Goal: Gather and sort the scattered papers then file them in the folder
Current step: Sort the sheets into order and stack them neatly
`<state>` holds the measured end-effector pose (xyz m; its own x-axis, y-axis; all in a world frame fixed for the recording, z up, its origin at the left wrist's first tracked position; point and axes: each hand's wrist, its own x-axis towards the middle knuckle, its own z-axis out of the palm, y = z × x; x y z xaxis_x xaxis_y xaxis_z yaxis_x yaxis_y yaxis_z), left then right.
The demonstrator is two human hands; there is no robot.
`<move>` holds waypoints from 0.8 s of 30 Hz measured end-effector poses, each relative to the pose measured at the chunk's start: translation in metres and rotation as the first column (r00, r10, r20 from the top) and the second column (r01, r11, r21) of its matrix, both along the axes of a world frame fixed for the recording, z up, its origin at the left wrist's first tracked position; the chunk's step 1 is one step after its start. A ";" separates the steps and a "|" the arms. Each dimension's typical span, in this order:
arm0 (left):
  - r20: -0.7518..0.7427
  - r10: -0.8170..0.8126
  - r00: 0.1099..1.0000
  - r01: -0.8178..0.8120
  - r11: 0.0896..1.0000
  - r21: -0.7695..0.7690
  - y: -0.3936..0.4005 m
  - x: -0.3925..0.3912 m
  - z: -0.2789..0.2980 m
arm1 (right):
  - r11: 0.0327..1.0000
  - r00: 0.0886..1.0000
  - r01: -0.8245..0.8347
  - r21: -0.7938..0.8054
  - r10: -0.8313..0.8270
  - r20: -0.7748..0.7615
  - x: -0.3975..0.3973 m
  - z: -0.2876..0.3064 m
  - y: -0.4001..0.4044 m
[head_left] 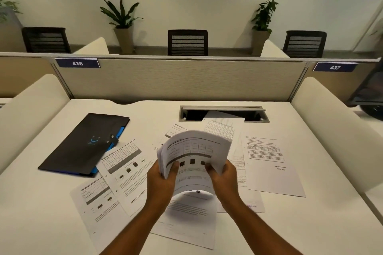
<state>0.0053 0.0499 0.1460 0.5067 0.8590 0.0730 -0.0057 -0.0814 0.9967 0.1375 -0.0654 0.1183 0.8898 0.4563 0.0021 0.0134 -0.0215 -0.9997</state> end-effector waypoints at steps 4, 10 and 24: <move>-0.009 -0.035 0.999 0.036 0.999 0.012 -0.001 0.000 -0.001 | 1.000 1.000 0.009 -0.008 -0.009 -0.012 0.000 -0.006 0.000; -0.010 -0.061 0.998 0.062 0.997 0.045 0.003 -0.009 -0.004 | 0.997 1.000 -0.011 -0.078 0.011 -0.002 0.011 -0.014 -0.006; 0.007 -0.023 1.000 0.023 1.000 -0.002 0.003 -0.001 -0.007 | 0.995 0.995 -0.026 -0.094 0.034 0.092 0.001 -0.015 -0.005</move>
<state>0.0040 0.0533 0.1394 0.5258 0.8473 0.0749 -0.0149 -0.0789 0.9968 0.1382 -0.0707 0.1033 0.8736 0.4850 0.0408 0.1086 -0.1126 -0.9877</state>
